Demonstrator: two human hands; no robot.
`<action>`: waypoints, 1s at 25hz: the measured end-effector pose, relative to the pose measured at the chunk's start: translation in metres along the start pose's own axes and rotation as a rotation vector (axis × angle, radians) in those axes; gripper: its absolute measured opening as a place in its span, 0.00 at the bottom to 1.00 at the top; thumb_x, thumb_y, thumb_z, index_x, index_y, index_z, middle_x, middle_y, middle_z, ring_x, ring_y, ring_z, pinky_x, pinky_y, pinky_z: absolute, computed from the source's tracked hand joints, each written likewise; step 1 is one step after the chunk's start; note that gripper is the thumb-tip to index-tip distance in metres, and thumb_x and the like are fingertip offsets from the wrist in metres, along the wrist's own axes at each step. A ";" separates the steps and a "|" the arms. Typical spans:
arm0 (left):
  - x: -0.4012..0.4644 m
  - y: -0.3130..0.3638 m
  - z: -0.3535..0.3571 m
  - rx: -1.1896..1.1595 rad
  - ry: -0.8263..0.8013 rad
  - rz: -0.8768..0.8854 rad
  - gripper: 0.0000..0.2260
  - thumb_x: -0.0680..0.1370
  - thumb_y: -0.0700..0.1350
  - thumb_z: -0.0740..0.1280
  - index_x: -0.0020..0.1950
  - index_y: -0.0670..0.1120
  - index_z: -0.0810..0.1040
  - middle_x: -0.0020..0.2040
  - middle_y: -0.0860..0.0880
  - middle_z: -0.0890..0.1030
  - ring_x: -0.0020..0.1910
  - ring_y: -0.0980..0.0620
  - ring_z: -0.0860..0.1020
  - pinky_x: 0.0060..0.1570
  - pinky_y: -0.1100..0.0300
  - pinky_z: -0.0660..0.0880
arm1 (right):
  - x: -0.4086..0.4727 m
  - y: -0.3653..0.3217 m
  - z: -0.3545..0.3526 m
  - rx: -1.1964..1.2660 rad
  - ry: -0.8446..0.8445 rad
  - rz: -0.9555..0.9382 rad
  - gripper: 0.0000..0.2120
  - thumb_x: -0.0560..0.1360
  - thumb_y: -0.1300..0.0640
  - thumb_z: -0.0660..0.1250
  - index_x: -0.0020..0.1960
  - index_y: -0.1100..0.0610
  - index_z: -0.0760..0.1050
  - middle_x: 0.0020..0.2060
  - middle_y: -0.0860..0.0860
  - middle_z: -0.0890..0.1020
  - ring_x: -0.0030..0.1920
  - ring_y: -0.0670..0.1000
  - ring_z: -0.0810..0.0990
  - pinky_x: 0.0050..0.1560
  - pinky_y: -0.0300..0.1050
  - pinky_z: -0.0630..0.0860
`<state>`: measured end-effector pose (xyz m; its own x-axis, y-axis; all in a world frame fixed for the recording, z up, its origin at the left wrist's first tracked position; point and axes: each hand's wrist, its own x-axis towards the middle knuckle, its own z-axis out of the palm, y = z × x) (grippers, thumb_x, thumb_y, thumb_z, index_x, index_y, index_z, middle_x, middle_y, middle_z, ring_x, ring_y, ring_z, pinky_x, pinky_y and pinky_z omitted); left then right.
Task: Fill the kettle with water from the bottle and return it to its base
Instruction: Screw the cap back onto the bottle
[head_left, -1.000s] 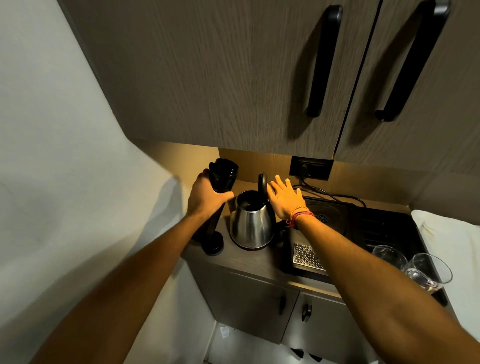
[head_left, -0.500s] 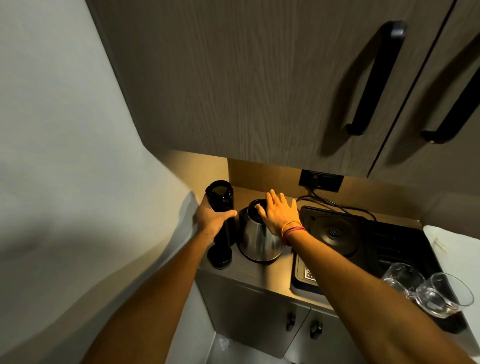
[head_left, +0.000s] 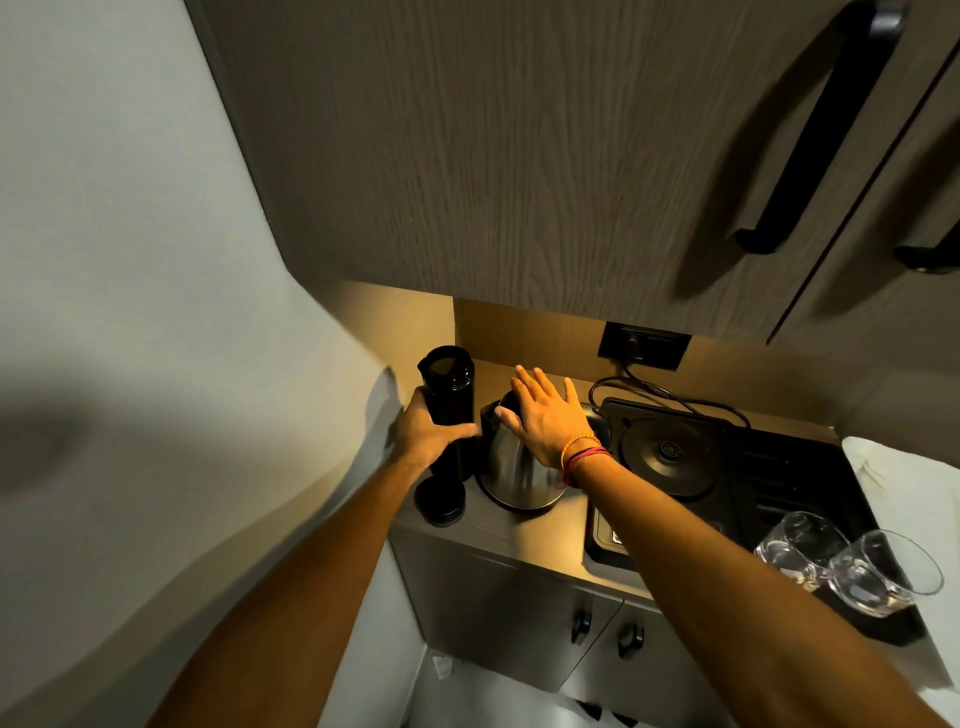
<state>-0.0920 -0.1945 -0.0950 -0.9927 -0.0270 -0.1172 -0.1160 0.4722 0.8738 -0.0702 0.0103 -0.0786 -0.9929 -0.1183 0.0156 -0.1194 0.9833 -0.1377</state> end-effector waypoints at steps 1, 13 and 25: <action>-0.006 -0.008 0.000 0.083 -0.035 -0.019 0.40 0.64 0.53 0.83 0.71 0.47 0.70 0.64 0.45 0.80 0.65 0.42 0.78 0.64 0.48 0.76 | 0.000 -0.001 0.002 -0.009 -0.002 0.001 0.37 0.77 0.34 0.38 0.78 0.54 0.51 0.80 0.51 0.50 0.79 0.55 0.47 0.76 0.67 0.46; -0.069 -0.036 0.014 0.896 -0.066 0.373 0.33 0.73 0.66 0.67 0.71 0.46 0.68 0.64 0.47 0.74 0.59 0.49 0.77 0.52 0.56 0.79 | -0.004 -0.004 -0.004 0.000 -0.040 0.054 0.35 0.77 0.34 0.40 0.78 0.52 0.47 0.80 0.51 0.48 0.79 0.57 0.45 0.76 0.66 0.44; -0.004 0.082 -0.040 0.998 0.322 0.636 0.35 0.76 0.70 0.55 0.76 0.51 0.64 0.64 0.37 0.75 0.60 0.39 0.76 0.50 0.45 0.80 | -0.015 0.001 -0.012 0.037 -0.067 0.041 0.39 0.75 0.29 0.43 0.78 0.50 0.45 0.80 0.52 0.49 0.79 0.57 0.46 0.77 0.65 0.46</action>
<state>-0.0987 -0.1910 -0.0040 -0.8425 0.3049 0.4441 0.3267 0.9447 -0.0288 -0.0550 0.0148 -0.0667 -0.9945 -0.0884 -0.0567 -0.0774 0.9819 -0.1730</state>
